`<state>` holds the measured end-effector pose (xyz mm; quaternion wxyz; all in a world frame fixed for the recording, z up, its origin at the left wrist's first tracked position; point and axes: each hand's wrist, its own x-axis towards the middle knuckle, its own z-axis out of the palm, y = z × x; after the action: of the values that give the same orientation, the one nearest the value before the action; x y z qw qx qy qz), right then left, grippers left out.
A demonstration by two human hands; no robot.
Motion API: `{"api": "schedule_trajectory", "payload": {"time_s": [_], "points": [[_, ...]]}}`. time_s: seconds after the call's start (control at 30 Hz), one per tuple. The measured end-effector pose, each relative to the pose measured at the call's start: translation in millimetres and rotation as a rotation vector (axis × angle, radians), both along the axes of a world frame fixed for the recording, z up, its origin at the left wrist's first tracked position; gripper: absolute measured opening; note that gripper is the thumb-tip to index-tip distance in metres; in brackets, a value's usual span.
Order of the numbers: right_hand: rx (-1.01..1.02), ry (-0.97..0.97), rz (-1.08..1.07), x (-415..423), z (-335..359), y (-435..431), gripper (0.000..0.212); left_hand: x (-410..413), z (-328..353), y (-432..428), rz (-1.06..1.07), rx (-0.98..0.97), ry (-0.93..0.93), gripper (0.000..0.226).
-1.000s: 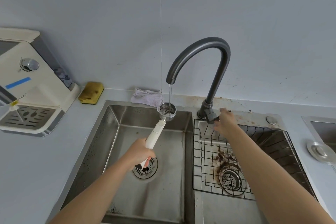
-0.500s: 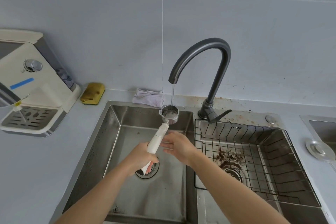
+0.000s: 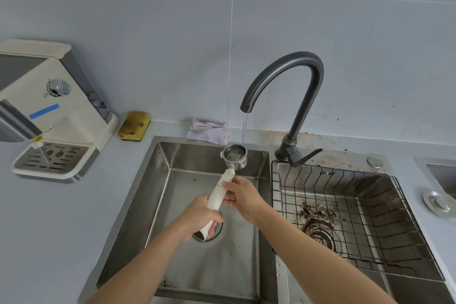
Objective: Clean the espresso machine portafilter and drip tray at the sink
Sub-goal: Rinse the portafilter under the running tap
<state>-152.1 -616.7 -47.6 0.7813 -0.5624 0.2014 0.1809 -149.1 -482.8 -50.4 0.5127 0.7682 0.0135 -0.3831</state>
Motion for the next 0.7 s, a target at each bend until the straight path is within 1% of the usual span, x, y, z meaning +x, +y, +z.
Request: {"api": "schedule_trajectory", "payload": {"time_s": [0.17, 0.23, 0.4, 0.47, 0.6, 0.7], "points": [[-0.071, -0.009, -0.058, -1.0, 0.1, -5.9, 0.015, 2.4, -1.6, -7.9, -0.044, -0.056, 0.016, 0.038], [-0.094, -0.015, -0.075, -1.5, -0.2, -8.7, 0.013, 3.7, -2.9, -10.6, -0.058, -0.069, 0.023, 0.042], [-0.11, -0.045, -0.098, -2.9, 1.9, -14.7, 0.015, 5.9, -2.0, -16.8, -0.081, -0.106, 0.022, 0.055], [-0.115, -0.06, -0.103, -2.9, 3.1, -15.6, 0.016, 6.6, -2.8, -17.8, -0.088, -0.112, 0.01, 0.052], [-0.124, -0.087, -0.103, -1.9, 5.1, -16.6, 0.02, 8.2, -3.5, -18.2, -0.098, -0.129, -0.026, 0.035], [-0.11, -0.1, -0.11, -0.5, 5.5, -16.4, 0.019, 9.7, -1.9, -19.3, -0.094, -0.142, -0.059, 0.026]]}}
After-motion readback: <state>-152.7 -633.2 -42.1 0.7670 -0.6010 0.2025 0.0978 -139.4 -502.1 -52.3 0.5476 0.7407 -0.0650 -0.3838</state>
